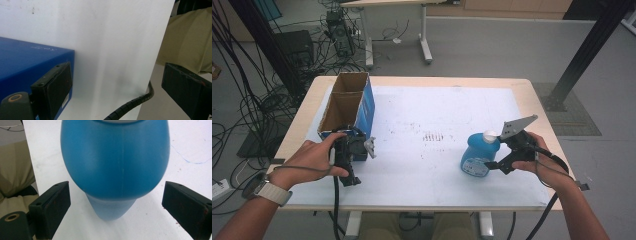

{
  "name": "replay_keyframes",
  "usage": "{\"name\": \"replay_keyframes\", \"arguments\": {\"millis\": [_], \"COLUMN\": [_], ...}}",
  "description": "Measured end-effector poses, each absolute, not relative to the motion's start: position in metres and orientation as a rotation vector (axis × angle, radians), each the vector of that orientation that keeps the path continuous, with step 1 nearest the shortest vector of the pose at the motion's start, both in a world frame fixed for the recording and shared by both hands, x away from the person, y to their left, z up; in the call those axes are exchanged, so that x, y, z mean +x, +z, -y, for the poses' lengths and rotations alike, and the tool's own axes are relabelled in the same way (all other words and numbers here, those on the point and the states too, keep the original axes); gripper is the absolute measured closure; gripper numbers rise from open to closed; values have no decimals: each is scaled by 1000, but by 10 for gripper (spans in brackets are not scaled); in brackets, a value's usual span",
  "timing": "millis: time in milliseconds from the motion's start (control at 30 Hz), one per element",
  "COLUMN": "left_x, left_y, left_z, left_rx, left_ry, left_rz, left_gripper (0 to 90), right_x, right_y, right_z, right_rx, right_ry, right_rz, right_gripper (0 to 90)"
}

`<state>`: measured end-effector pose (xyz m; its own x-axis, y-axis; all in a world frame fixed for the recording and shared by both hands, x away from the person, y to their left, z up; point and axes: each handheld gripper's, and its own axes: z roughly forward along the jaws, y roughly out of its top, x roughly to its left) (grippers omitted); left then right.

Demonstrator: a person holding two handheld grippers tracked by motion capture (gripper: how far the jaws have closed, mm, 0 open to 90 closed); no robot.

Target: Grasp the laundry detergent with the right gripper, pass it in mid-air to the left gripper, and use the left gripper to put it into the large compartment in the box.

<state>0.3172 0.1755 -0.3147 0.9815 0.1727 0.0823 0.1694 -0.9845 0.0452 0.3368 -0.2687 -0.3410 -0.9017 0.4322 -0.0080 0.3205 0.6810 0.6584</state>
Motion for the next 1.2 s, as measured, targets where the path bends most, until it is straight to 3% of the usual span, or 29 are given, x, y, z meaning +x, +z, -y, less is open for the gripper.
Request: {"name": "replay_keyframes", "arguments": {"millis": [1200], "left_x": [318], "left_y": [-315], "left_z": [-176], "left_rx": [3084], "left_ry": [135], "left_rz": [-270], "left_gripper": [101], "right_x": [337], "right_y": [-341], "right_z": [270], "right_rx": [622], "right_ry": [1027], "right_rz": [-2726], "right_gripper": [82]}}
